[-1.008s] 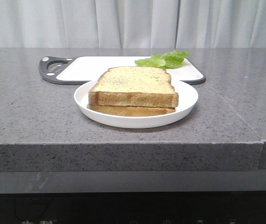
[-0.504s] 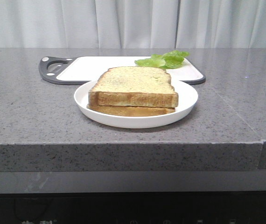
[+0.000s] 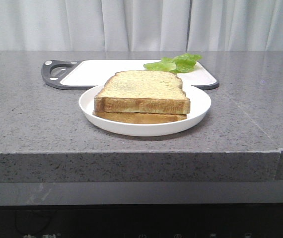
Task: Left arm grabs bread, right arm adds lettuce
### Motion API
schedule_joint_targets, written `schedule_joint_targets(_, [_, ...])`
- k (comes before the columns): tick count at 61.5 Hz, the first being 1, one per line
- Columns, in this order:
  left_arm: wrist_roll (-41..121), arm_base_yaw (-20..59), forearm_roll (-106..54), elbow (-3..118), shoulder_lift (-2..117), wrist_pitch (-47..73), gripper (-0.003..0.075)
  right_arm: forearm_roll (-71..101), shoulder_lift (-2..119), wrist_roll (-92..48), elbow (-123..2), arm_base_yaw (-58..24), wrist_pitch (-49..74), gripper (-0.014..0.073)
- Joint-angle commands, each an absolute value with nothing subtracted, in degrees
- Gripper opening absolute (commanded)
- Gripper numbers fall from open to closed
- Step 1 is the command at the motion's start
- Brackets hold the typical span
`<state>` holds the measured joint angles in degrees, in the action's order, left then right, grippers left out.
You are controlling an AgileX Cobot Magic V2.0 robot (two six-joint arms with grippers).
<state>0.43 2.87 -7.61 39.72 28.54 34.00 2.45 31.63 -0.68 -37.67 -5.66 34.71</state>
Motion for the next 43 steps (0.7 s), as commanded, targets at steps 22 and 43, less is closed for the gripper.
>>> schedule_joint_targets(22, [0.0,2.9,-8.7,42.0,40.4,31.7,0.013,2.0,42.3,-0.8,-39.6,-5.3,32.6,-0.0037])
schedule_joint_targets(43, [13.2,4.2,-29.2,47.9,51.1,40.8,0.0492,2.1,43.9,-0.8,-39.6,-5.3,33.5,0.0383])
